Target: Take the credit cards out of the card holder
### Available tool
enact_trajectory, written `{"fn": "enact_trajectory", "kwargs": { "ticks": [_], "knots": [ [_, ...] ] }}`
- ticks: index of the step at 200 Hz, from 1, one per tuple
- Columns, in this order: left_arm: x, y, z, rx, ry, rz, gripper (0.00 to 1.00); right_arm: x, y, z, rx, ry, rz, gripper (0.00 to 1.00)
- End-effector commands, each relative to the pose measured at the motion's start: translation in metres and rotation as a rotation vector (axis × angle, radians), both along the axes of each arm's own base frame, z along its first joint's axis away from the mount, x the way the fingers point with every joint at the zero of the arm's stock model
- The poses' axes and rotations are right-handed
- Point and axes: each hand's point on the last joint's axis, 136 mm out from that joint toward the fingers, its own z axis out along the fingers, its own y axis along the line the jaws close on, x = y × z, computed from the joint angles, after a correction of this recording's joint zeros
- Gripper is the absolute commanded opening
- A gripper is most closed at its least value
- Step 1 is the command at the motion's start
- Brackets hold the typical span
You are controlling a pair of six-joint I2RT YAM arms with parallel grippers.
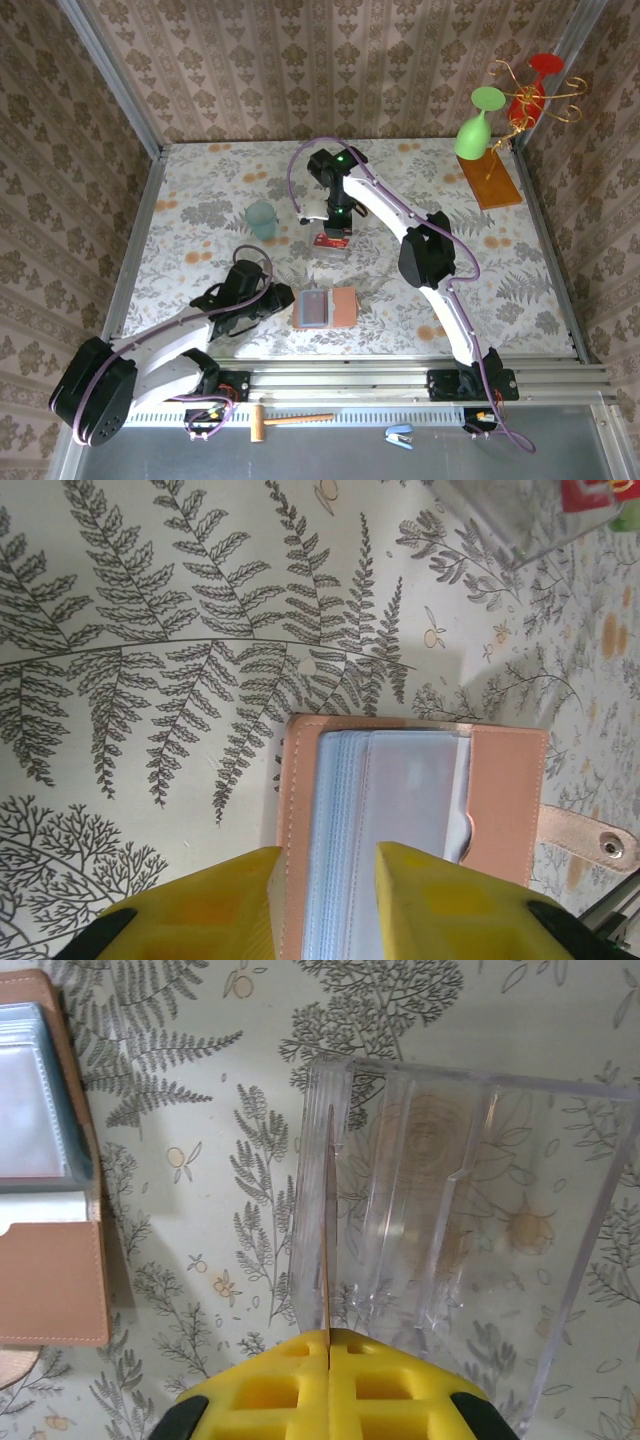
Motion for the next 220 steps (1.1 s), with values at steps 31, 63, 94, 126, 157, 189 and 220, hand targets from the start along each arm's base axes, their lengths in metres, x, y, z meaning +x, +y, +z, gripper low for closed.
{"fn": "enact_trajectory", "kwargs": {
  "ticks": [31,63,94,126,157,189,220],
  "knots": [
    [-0.003,0.006,-0.001,0.009,-0.005,0.003,0.30,-0.022,-0.009,-0.011,-0.038,0.131,-0.002,0.00],
    [-0.002,0.008,0.000,0.007,-0.011,0.007,0.30,-0.013,-0.015,-0.006,-0.053,0.088,-0.030,0.00],
    [-0.001,0.009,-0.001,0.010,-0.009,0.012,0.30,-0.001,-0.013,0.012,-0.018,0.038,-0.101,0.00],
    [-0.001,0.009,-0.004,0.010,-0.005,0.017,0.31,-0.001,-0.009,0.021,0.017,0.050,-0.180,0.00],
    [0.000,0.007,-0.005,0.007,-0.001,0.008,0.30,-0.002,-0.007,0.014,0.008,0.079,-0.248,0.00],
    [-0.001,0.006,-0.007,0.005,0.007,0.001,0.31,-0.004,-0.009,-0.001,-0.027,0.103,-0.270,0.00],
    [-0.001,0.005,-0.006,0.001,0.009,-0.004,0.30,-0.005,-0.010,-0.010,-0.052,0.096,-0.213,0.00]
  ]
}}
